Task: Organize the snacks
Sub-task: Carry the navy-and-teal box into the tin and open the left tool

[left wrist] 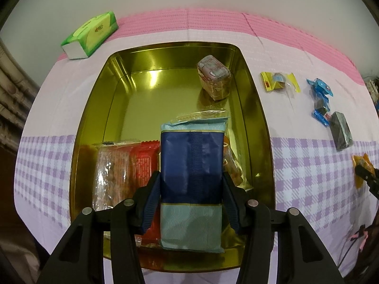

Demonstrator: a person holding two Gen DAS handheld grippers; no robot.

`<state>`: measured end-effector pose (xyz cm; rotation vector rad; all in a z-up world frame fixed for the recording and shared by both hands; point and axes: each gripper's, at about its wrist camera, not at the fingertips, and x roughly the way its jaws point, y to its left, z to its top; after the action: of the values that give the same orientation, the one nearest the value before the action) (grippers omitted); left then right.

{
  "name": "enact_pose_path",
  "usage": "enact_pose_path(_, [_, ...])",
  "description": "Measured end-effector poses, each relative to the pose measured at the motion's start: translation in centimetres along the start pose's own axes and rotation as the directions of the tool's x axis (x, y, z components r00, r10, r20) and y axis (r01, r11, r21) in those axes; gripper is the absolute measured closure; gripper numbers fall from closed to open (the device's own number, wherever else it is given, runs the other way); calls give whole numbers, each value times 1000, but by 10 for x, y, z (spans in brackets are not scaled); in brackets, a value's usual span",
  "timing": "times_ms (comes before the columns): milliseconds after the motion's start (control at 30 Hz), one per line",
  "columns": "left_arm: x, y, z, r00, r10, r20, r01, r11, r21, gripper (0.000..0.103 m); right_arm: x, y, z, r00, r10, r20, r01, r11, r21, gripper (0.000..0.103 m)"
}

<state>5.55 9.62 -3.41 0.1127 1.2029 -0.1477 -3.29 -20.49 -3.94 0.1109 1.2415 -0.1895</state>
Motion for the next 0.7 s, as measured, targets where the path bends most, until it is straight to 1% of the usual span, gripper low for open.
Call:
enact_pose_path(267, [-17, -2, -2, 998, 40, 49, -40, 999, -7, 52, -1, -1, -1, 1000, -5, -3, 5, 1000, -3, 65])
enact_pose_path(567, [-33, 1, -9, 994, 50, 95, -45, 998, -51, 51, -2, 5, -1, 1000, -24, 1, 24, 1000, -16, 69])
enact_pose_path(633, [-39, 2, -13, 991, 45, 123, -37, 997, -66, 50, -1, 5, -1, 1000, -26, 0, 26, 1000, -17, 70])
enact_pose_path(700, [-42, 2, -18, 988, 63, 143, -53, 996, -70, 50, -2, 6, 0, 1000, -30, 3, 30, 999, -21, 71])
